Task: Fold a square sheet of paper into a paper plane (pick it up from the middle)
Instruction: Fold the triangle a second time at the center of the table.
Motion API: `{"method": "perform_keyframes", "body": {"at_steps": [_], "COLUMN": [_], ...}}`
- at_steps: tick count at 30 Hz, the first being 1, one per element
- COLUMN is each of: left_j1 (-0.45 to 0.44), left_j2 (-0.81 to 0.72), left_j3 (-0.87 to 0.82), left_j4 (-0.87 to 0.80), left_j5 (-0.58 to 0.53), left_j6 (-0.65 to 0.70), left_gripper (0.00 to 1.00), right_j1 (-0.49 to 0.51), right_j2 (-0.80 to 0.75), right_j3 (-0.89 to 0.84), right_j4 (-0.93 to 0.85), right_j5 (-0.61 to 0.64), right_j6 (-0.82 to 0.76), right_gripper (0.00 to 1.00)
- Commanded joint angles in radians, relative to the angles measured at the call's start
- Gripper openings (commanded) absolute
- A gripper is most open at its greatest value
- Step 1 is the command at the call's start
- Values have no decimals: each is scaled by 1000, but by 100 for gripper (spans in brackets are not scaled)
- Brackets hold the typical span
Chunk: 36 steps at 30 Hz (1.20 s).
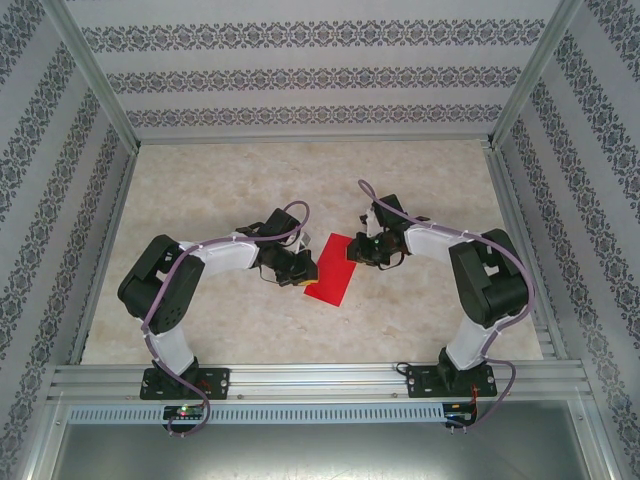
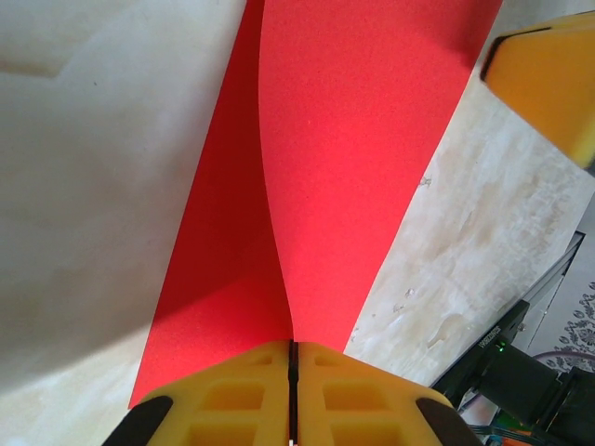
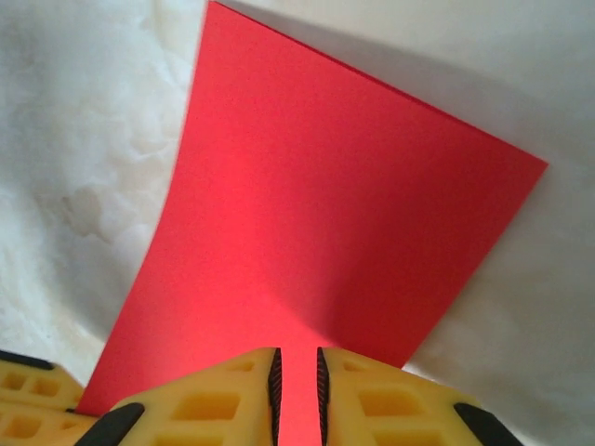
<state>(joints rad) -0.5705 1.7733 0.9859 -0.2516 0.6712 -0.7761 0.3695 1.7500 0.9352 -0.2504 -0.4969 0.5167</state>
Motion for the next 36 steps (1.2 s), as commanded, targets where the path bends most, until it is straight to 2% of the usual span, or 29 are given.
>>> {"method": "perform_keyframes", "body": {"at_steps": [1, 11, 36], "left_j1": [-19, -22, -57], "left_j2": [5, 32, 191], "left_j3": [7, 54, 228], "left_j4": [21, 14, -27], "left_j5": [-13, -2, 7], "left_j6": [-15, -18, -14], "left_gripper": [11, 11, 11], "right_j1": [7, 16, 31], "right_j2": [30, 72, 62], "right_j3": [31, 33, 24], "right_j4": [-14, -33, -11], "right_j5": [50, 69, 47], "right_j6": [-34, -61, -87], "right_gripper": [18, 15, 13]}}
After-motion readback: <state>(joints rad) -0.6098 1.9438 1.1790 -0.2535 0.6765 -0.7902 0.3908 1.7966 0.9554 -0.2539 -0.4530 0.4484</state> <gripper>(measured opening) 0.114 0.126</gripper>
